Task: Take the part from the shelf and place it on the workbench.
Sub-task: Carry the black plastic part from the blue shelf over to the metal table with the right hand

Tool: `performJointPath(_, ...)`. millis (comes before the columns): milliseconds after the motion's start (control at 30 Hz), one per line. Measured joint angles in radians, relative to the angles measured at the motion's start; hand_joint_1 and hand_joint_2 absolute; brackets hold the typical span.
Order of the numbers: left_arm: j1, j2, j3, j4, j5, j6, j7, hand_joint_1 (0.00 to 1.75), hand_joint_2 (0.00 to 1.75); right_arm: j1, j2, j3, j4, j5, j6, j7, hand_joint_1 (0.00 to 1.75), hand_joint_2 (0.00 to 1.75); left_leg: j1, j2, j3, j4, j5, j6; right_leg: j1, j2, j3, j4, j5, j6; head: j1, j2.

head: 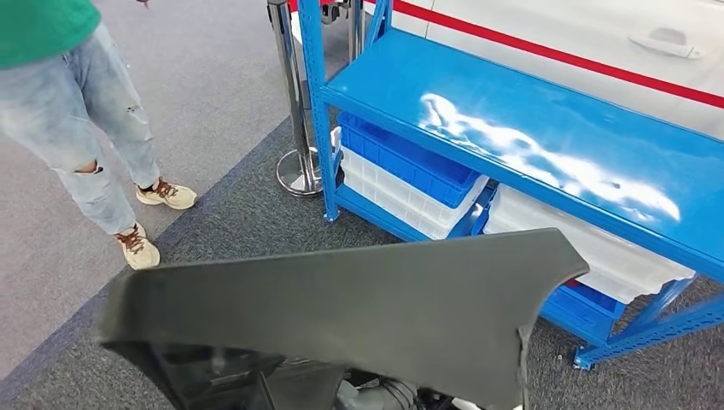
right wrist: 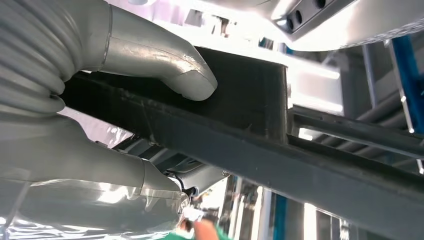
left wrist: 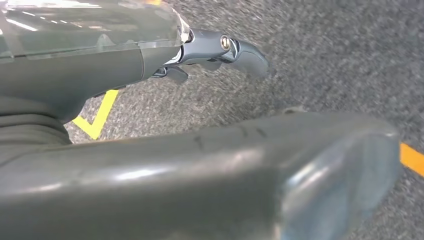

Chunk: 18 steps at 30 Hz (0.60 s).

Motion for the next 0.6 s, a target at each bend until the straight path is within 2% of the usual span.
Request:
performJointPath(33,-0.001,-0.001,0.000,0.000,0.000,0.000,0.000,0.00,0.00,-0.003,0.001,0.005,0.005,0.000,0.000,0.000,1.61,1.75,0.001,-0.010,-0.001,-0.001,0.002,0.004,-0.003,0.028,-0.026,0.058,-0.033,0.002,0.000,0.000)
performJointPath(67,-0.002,-0.001,0.000,0.000,0.001,0.000,0.000,0.00,0.00,-0.004,0.001,0.009,0.010,-0.001,0.000,0.000,1.61,1.75,0.001,-0.020,-0.003,-0.001,0.003,0.006,-0.004,0.042,-0.058,0.126,-0.065,0.004,0.000,0.000)
performJointPath(100,-0.003,-0.001,0.000,0.000,0.001,0.000,0.000,0.00,0.00,-0.005,0.001,0.012,0.015,-0.001,0.000,0.000,1.61,1.75,0.000,-0.032,-0.004,0.000,0.004,0.007,-0.004,0.048,-0.088,0.186,-0.085,0.005,0.000,0.000)
performJointPath(133,-0.003,-0.001,0.000,0.000,0.001,0.000,0.000,0.00,0.00,-0.006,0.001,0.016,0.020,-0.001,0.000,0.000,1.61,1.75,0.000,-0.045,-0.005,0.002,0.004,0.007,-0.005,0.049,-0.104,0.217,-0.086,0.006,0.000,0.000)
performJointPath(167,-0.002,-0.002,0.000,0.000,0.001,0.000,0.000,0.00,0.00,-0.008,0.001,0.019,0.024,-0.001,0.000,0.000,1.61,1.75,0.001,-0.059,-0.005,0.005,0.003,0.006,-0.006,0.051,-0.104,0.211,-0.066,0.006,0.000,0.000)
performJointPath(200,-0.002,-0.002,0.000,0.000,0.001,0.000,0.001,0.00,0.00,-0.012,0.001,0.023,0.028,-0.001,0.000,0.000,1.61,1.75,0.001,-0.073,-0.005,0.009,0.002,0.004,-0.007,0.055,-0.085,0.166,-0.030,0.006,0.000,0.000)
performJointPath(233,-0.002,-0.003,0.000,0.000,0.001,0.000,0.001,0.00,0.00,-0.017,0.001,0.026,0.031,-0.001,0.001,0.000,1.61,1.75,0.002,-0.086,-0.006,0.013,0.000,0.001,-0.011,0.072,-0.057,0.100,0.009,0.004,0.001,0.000)
performJointPath(267,-0.003,-0.004,0.000,0.000,0.001,0.000,0.001,0.00,0.00,-0.022,0.001,0.028,0.036,-0.002,0.001,0.000,1.61,1.75,0.001,-0.099,-0.009,0.019,-0.001,-0.003,-0.014,0.099,-0.031,0.038,0.037,0.003,0.000,0.000)
performJointPath(300,-0.004,-0.005,0.000,0.000,0.001,-0.001,0.002,0.00,0.00,-0.026,0.001,0.030,0.039,-0.004,0.002,0.001,1.61,1.75,0.002,-0.111,-0.015,0.024,-0.002,-0.009,-0.017,0.122,-0.013,-0.005,0.052,0.002,0.000,0.000)
performJointPath(333,-0.004,-0.006,0.000,0.000,0.001,-0.001,0.002,0.00,0.00,-0.029,0.001,0.031,0.043,-0.005,0.003,0.001,1.61,1.75,0.002,-0.121,-0.022,0.027,-0.001,-0.015,-0.017,0.140,-0.007,-0.026,0.054,0.001,0.000,0.000)
performJointPath(367,-0.003,-0.006,0.000,0.000,0.002,-0.001,0.002,0.00,0.00,-0.031,0.002,0.033,0.046,-0.006,0.004,0.001,1.61,1.75,0.004,-0.132,-0.028,0.027,0.002,-0.022,-0.016,0.144,-0.007,-0.031,0.051,-0.001,0.000,0.000)
performJointPath(400,-0.001,-0.006,0.000,0.000,0.002,-0.001,0.003,0.00,0.00,-0.034,0.002,0.034,0.048,-0.007,0.004,0.001,1.61,1.75,0.007,-0.144,-0.032,0.025,0.006,-0.030,-0.016,0.134,-0.007,-0.034,0.052,-0.005,0.000,0.000)
performJointPath(433,0.001,-0.006,0.000,0.000,0.002,-0.001,0.003,0.00,0.00,-0.038,0.004,0.036,0.050,-0.007,0.006,0.001,1.61,1.75,0.008,-0.141,-0.035,0.026,0.005,-0.036,-0.016,0.122,-0.005,-0.038,0.055,-0.011,0.000,0.000)
performJointPath(467,0.003,-0.007,0.000,0.000,0.001,-0.002,0.003,0.00,0.00,-0.042,0.006,0.038,0.051,-0.008,0.007,0.001,1.61,1.75,0.007,-0.124,-0.042,0.039,-0.004,-0.041,-0.017,0.109,-0.003,-0.043,0.057,-0.018,-0.003,0.000)
performJointPath(500,0.002,-0.007,0.000,0.000,0.001,-0.002,0.003,0.00,0.00,-0.045,0.007,0.041,0.054,-0.010,0.008,0.000,1.61,1.75,0.005,-0.097,-0.056,0.070,-0.023,-0.045,-0.018,0.094,0.000,-0.047,0.059,-0.025,-0.005,0.000)
performJointPath(533,0.000,-0.008,0.000,0.000,0.001,-0.003,0.003,0.00,0.00,-0.047,0.008,0.043,0.057,-0.012,0.009,0.000,1.61,1.75,0.005,-0.063,-0.080,0.123,-0.051,-0.049,-0.015,0.077,0.002,-0.049,0.060,-0.029,-0.008,0.000)
performJointPath(567,-0.003,-0.008,0.000,0.000,0.000,-0.003,0.003,0.00,0.00,-0.049,0.009,0.045,0.060,-0.015,0.010,0.000,1.61,1.75,0.004,-0.039,-0.112,0.191,-0.083,-0.052,-0.012,0.061,0.003,-0.050,0.059,-0.033,-0.010,0.000)
performJointPath(600,-0.004,-0.008,0.000,0.000,0.001,-0.003,0.002,0.00,0.00,-0.050,0.009,0.046,0.064,-0.016,0.011,0.000,1.61,1.75,0.005,-0.026,-0.141,0.254,-0.108,-0.054,-0.009,0.045,0.003,-0.050,0.058,-0.035,-0.010,0.000)
